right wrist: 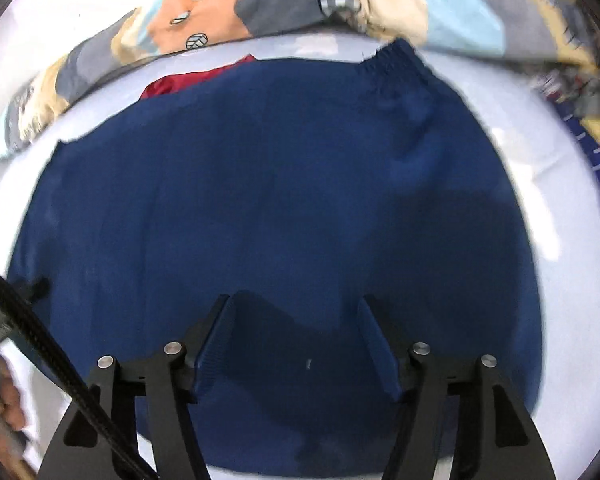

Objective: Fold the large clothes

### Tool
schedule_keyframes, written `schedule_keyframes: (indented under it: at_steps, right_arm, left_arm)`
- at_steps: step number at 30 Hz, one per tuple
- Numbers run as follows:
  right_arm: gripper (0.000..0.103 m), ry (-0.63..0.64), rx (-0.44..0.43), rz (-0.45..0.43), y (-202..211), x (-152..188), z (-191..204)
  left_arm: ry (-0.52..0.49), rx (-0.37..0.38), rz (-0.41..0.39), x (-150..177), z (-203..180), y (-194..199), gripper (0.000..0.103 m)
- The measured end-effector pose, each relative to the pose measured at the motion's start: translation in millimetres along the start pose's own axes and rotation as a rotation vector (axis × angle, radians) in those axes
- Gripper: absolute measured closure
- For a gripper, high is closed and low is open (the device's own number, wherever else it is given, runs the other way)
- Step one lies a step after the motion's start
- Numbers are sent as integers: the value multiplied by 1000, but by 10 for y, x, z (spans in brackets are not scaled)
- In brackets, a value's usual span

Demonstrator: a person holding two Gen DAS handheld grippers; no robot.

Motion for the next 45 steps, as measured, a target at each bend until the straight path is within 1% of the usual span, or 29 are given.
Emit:
schedule_keyframes:
  at_steps: [1,3,5,7,9,11,14,16,17,19,21,23,24,26,27,28,29,31,33,34,36,38,40,41,42,43,45]
  right_arm:
    - [35,-2,-15,-2,71,53,71]
    - [35,-17,-100,-31,263,89,308]
    - [35,31,-121,-78,485,123,601]
    - [35,55,-150,-104,616,185,862]
    - [35,71,-188,-83,620,312,1118]
    - [35,101,-167,-69,542,400,1218]
    - [35,151,-103,-11,235,465,1211]
    - [35,148,-118,6,194,481,1174]
    - [35,137,-123,8,207,452,1146]
    - [35,121,-127,-22,307,335,1071]
    - [35,103,-95,-65,412,191,894]
    - [35,65,-68,-69,410,116,652]
    - [35,35,-55,-54,361,99,509]
    - [35,-18,-25,-10,252,153,196]
    - [35,-28,-22,29,158,211,64]
    - [35,-26,-45,47,110,244,29]
    - [35,-22,-82,54,81,263,10]
    - [35,-34,-112,53,150,243,0]
    - [35,-102,-158,29,304,149,-84]
    - [35,-136,-181,7,391,94,-147]
    - [35,-174,-184,-25,535,28,-335]
    - [34,-213,-169,-27,559,28,-575]
    - [34,-259,-157,1,475,84,-800]
    - [34,-284,-152,22,416,153,-898]
    - [35,-311,-176,55,339,239,-963]
    - [35,-336,-217,75,306,273,-990]
    - [37,-408,-273,55,382,233,-1074]
  left_arm:
    - [12,18,-20,-4,-36,106,14]
    - [37,42,-41,5,-98,280,14]
    - [42,61,-56,59,-183,392,14]
    - [16,48,-57,140,-267,402,14]
    - [-21,32,-24,254,-327,308,14]
    - [-50,6,25,386,-325,152,14]
    - [-64,2,27,420,-300,126,12]
    - [-58,-3,24,399,-266,161,12]
    - [-55,-11,12,363,-251,190,12]
    - [-42,-22,-33,220,-187,279,12]
    - [-17,-48,-65,123,-72,321,12]
    - [10,-76,-54,83,113,256,12]
    - [21,-87,-43,99,197,210,12]
    - [46,-108,13,204,384,54,12]
    - [57,-96,41,260,426,-27,11]
    - [72,-68,39,269,441,-60,10]
    - [71,-63,37,265,445,-56,10]
    - [65,-64,38,239,438,-3,10]
    - [75,-43,15,167,437,77,10]
    - [77,-45,5,136,480,121,10]
    - [97,-53,-12,94,595,177,10]
    - [128,-59,12,118,712,116,11]
    - [160,-74,77,251,864,-29,10]
    - [178,-53,105,324,901,-109,10]
    - [192,-36,99,328,924,-123,7]
    - [199,-38,99,316,949,-111,7]
    - [212,-52,83,265,976,-37,7]
Point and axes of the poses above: each gripper's, at about its wrist camera, not at the fingertips, and y roughly against the way its jaws point, z to its left, x to its underside, the point moved 10 cm from there along -y, roughly the way its jaws point, and after that the axes turned 5 degrees about -z, right-handed, at the moved point
